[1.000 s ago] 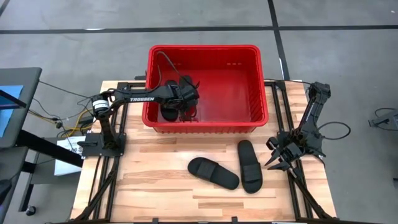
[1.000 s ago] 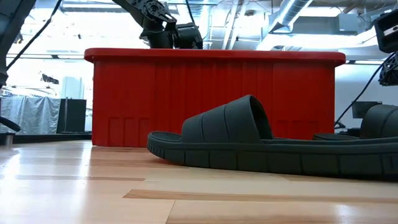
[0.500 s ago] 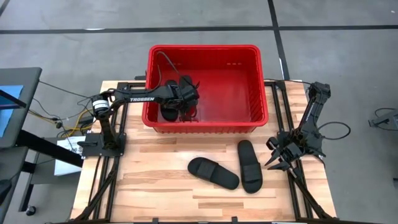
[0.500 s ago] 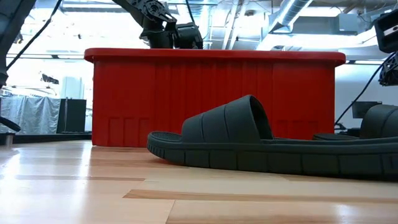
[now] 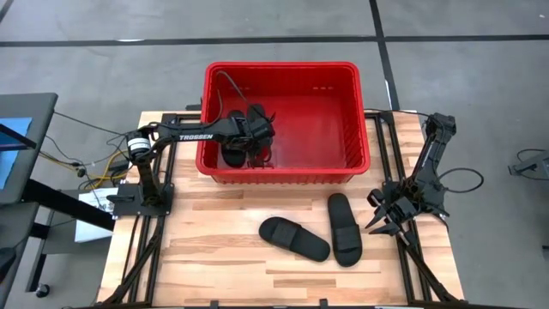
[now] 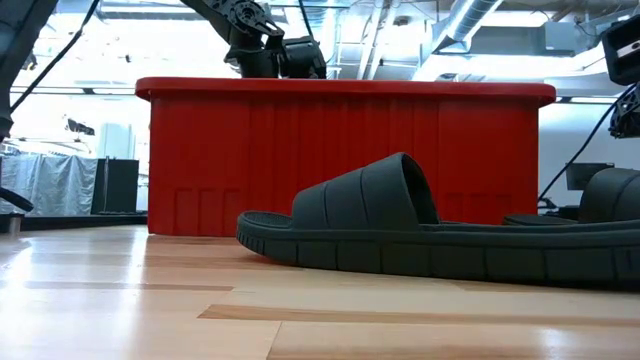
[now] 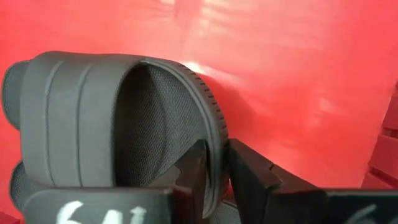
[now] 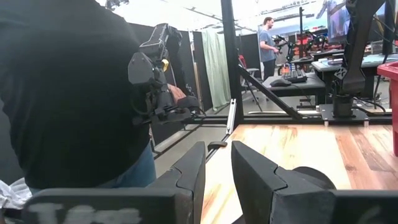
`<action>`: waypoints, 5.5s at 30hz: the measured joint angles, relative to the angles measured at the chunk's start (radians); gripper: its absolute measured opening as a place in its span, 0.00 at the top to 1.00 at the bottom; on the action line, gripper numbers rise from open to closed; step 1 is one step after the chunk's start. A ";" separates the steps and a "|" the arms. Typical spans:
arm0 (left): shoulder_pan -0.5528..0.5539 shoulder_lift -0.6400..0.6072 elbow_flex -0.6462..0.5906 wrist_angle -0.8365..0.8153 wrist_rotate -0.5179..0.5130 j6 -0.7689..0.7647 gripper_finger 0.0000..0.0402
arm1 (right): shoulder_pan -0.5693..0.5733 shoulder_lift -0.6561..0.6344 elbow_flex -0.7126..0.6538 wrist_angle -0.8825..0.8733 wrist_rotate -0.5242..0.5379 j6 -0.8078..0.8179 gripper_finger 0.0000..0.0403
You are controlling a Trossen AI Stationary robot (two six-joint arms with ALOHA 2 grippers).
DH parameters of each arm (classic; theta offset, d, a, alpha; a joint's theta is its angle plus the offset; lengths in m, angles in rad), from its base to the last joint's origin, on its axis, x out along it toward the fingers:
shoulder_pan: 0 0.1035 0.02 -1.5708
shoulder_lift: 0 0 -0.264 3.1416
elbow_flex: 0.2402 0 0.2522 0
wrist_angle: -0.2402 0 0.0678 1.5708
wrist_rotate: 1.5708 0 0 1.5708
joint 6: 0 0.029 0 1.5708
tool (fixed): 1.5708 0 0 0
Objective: Pick and place slides into bin
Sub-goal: Put the black slide into the red bin
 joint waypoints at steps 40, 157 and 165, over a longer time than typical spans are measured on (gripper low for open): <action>0.000 -0.006 0.331 -0.102 -0.029 0.177 0.62 | 0.000 0.000 0.000 0.000 0.000 0.000 0.83; -0.371 -1.365 -0.906 1.092 0.146 -0.427 0.62 | -0.452 0.076 0.286 0.436 -0.164 -0.466 0.83; -0.371 -1.365 -0.906 1.092 0.146 -0.433 0.62 | -0.587 0.255 0.807 -0.661 -0.053 -0.307 0.83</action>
